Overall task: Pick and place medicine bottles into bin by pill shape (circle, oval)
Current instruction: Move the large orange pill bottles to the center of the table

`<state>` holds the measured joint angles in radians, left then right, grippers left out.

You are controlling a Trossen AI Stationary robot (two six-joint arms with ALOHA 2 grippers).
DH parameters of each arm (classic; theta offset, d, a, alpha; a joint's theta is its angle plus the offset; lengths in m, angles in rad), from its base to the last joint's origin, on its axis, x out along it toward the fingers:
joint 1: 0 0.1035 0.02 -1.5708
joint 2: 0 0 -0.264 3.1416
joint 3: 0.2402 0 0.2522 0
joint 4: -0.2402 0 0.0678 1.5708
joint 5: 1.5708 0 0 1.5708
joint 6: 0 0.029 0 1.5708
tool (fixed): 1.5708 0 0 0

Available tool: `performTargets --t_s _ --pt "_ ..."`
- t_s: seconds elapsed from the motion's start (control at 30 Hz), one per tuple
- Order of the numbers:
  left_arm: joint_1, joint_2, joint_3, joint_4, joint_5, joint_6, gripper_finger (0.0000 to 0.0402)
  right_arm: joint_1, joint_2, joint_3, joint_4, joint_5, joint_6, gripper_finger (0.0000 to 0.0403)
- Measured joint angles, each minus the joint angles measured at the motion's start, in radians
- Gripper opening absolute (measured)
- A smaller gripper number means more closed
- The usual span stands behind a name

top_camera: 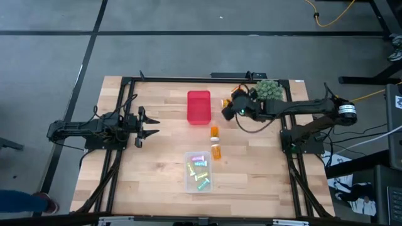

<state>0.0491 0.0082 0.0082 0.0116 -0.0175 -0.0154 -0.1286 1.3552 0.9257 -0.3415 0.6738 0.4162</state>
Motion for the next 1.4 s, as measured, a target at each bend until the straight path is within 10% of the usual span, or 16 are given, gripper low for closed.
performTargets --t_s 0.57,1.1,1.4 --pt "0.000 0.000 0.000 0.000 0.000 0.000 0.0173 -0.467 0.217 0.000 0.135 -0.290 0.098 0.0187" --pt "0.000 0.000 0.000 -0.001 0.000 0.003 0.0173 -0.538 0.537 0.425 -0.351 -0.250 0.047 0.0187" --pt "0.000 0.000 0.000 -0.001 0.000 0.000 0.0173 -0.621 0.648 0.479 -0.410 -0.397 0.024 0.0187"
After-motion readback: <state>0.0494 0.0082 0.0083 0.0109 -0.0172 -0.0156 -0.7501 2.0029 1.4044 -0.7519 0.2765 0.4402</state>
